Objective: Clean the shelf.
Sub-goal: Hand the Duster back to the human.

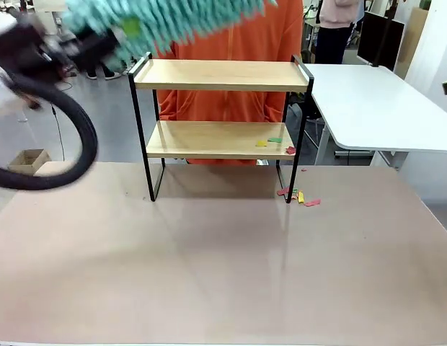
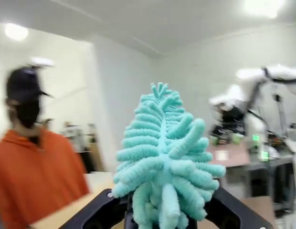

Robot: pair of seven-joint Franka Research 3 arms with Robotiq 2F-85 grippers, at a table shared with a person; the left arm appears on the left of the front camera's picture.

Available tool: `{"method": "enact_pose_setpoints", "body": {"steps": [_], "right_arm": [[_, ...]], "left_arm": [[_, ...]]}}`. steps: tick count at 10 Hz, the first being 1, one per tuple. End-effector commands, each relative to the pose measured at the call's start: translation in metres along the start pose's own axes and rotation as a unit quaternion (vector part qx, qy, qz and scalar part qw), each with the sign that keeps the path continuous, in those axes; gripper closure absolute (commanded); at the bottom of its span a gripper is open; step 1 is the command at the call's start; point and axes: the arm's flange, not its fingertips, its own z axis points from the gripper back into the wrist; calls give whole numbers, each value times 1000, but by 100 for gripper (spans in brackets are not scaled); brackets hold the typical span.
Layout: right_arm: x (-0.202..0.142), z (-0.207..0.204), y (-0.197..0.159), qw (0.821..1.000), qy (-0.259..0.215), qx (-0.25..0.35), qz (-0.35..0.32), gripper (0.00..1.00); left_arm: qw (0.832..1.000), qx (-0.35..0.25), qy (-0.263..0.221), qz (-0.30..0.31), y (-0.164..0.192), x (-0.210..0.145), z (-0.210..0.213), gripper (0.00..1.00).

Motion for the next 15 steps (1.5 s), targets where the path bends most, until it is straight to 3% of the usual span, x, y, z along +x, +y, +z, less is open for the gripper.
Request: {"method": "enact_pose_setpoints", "body": {"steps": [1, 4, 7, 9, 12, 15], "right_arm": [[1, 2, 0, 1000, 3, 0, 7, 0], [1, 2, 0, 1000, 3, 0, 7, 0], [1, 2, 0, 1000, 3, 0, 7, 0], [1, 2, 0, 1000, 3, 0, 7, 0], [1, 2, 0, 1000, 3, 0, 7, 0], [1, 2, 0, 1000, 3, 0, 7, 0]], "left_arm": [[993, 110, -5, -42, -31, 24, 48, 82], [971, 231, -17, -49, -6, 36, 103, 82], [951, 304, -43, -19, 25, 6, 160, 82], [938, 343, -48, -4, 37, -29, 190, 82], [921, 389, -5, 11, 49, -98, 211, 82], [900, 429, 73, 16, 51, -169, 223, 82]]}}
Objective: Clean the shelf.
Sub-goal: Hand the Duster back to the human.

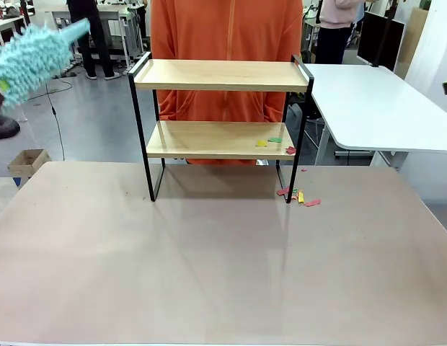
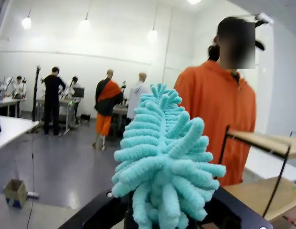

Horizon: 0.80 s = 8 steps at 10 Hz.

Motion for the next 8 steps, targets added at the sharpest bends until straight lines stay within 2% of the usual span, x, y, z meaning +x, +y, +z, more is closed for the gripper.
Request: {"method": "enact_pose_setpoints", "body": {"steps": [1, 4, 5, 8], "right_arm": [[1, 2, 0, 1000, 1, 1, 7, 0], [1, 2, 0, 1000, 1, 1, 7, 0], [1, 2, 0, 1000, 1, 1, 7, 0], [1, 2, 0, 1000, 1, 1, 7, 0]], "left_arm": [[999, 21, 10, -37, -49, -74, 52, 82], [1000, 13, -19, -18, -58, -97, 67, 82], [999, 19, 28, -9, 30, -43, 6, 82], [999, 19, 28, -9, 30, -43, 6, 82]]}}
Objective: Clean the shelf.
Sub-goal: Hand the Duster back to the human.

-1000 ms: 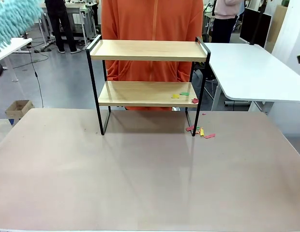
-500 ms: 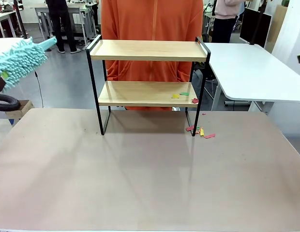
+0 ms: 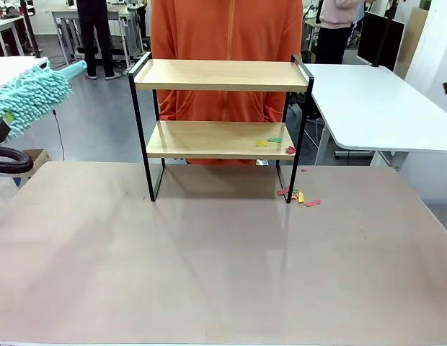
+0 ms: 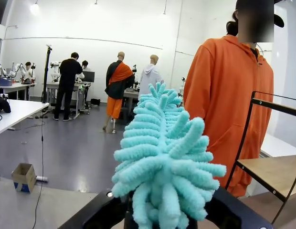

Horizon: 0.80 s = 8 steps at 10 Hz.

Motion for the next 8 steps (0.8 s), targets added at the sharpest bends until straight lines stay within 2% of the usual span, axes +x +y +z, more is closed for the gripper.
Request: {"method": "enact_pose_setpoints", "body": {"steps": [1, 8], "right_arm": [[0, 1, 0, 1000, 1, 2, 7, 0], [0, 1, 0, 1000, 1, 2, 7, 0]], "left_arm": [[1000, -1, -3, -5, -2, 6, 0, 82], [1000, -1, -3, -5, -2, 6, 0, 82]]}}
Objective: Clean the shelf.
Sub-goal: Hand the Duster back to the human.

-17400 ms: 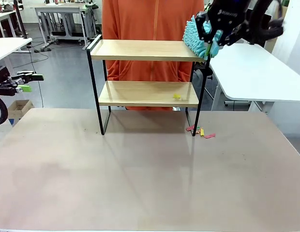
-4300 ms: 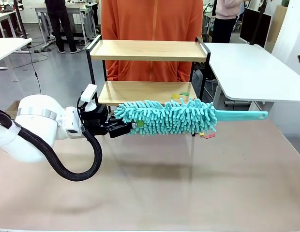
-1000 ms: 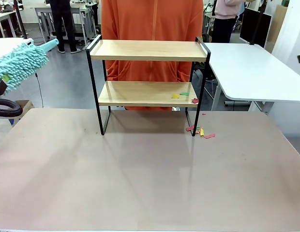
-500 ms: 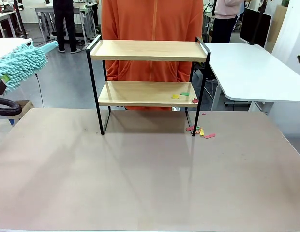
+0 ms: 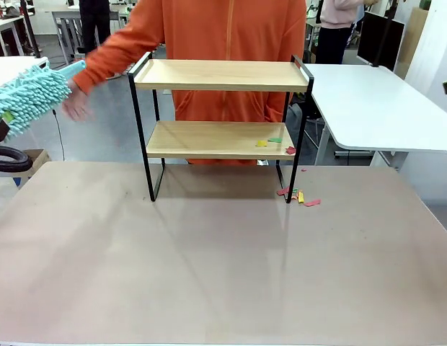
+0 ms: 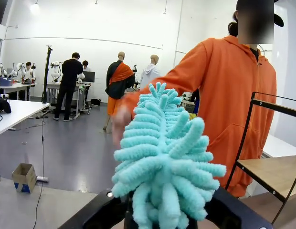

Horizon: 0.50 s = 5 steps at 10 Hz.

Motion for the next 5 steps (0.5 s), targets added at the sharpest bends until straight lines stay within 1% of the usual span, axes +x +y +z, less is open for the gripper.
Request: {"method": "enact_pose_setpoints", "body": {"steps": [1, 5], "right_arm": [[0, 1, 0, 1000, 1, 2, 7, 0], [0, 1, 0, 1000, 1, 2, 7, 0]], "left_arm": [[1000, -2, -2, -4, -2, 4, -1, 82], [1000, -2, -2, -4, -2, 4, -1, 82]]}}
